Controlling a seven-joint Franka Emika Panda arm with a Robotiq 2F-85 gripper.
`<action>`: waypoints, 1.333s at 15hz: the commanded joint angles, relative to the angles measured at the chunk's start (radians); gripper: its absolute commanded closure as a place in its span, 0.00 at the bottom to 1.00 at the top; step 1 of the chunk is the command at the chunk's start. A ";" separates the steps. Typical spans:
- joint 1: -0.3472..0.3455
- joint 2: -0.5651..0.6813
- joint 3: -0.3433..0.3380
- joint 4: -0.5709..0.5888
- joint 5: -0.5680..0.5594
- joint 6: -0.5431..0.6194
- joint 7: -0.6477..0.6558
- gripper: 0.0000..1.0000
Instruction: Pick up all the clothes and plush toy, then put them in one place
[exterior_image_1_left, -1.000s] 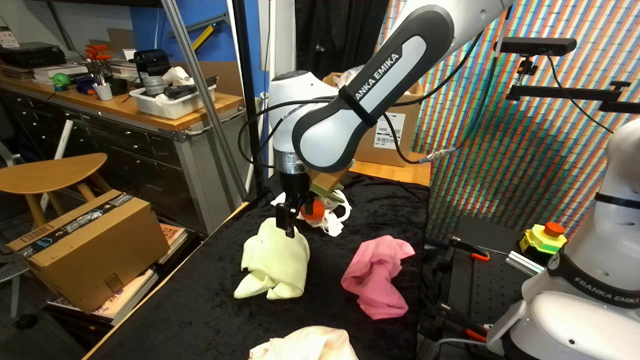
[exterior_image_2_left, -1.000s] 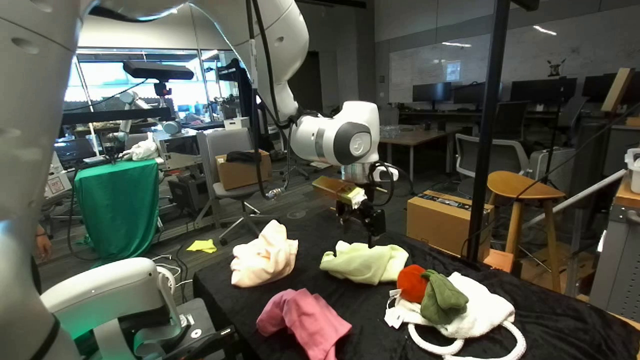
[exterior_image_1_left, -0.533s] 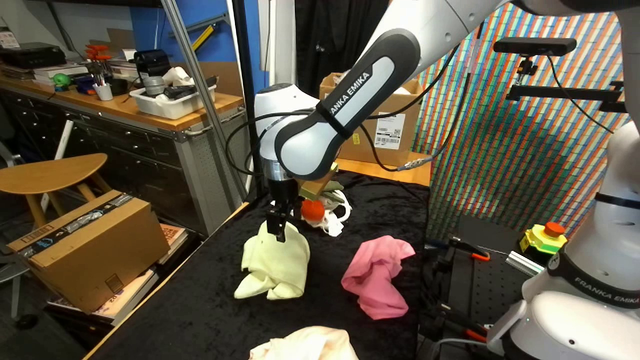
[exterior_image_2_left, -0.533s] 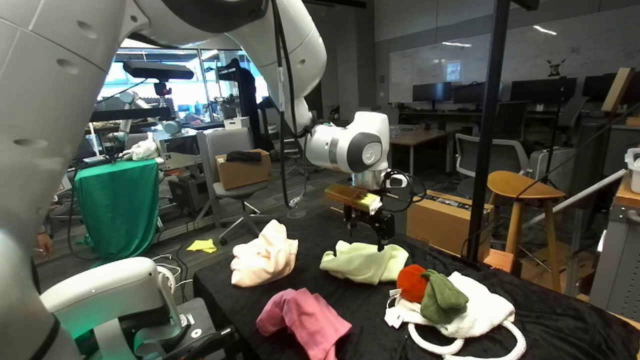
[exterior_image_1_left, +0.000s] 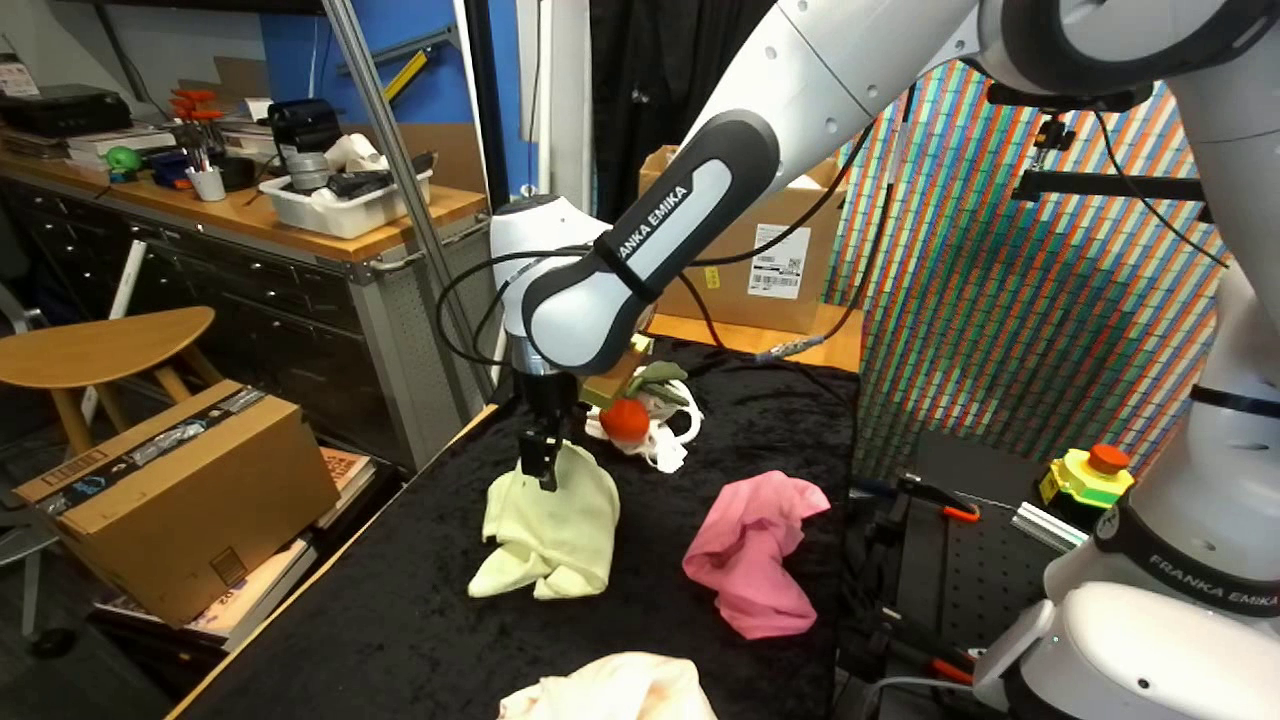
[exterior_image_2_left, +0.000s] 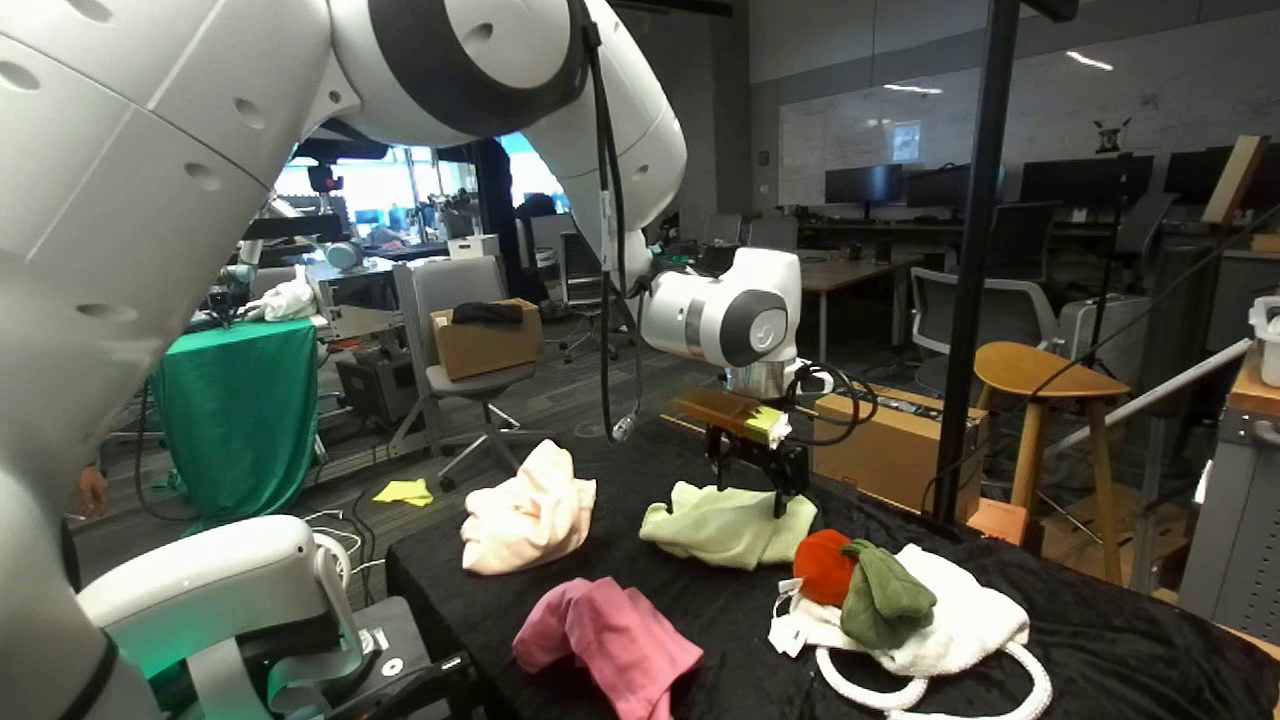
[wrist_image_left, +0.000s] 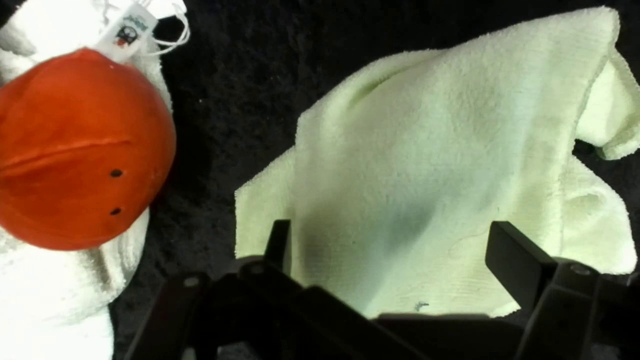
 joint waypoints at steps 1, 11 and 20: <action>-0.030 0.067 0.022 0.089 0.022 -0.043 -0.049 0.00; -0.034 0.106 0.037 0.151 0.027 -0.071 -0.069 0.00; -0.045 0.110 0.053 0.169 0.045 -0.100 -0.089 0.73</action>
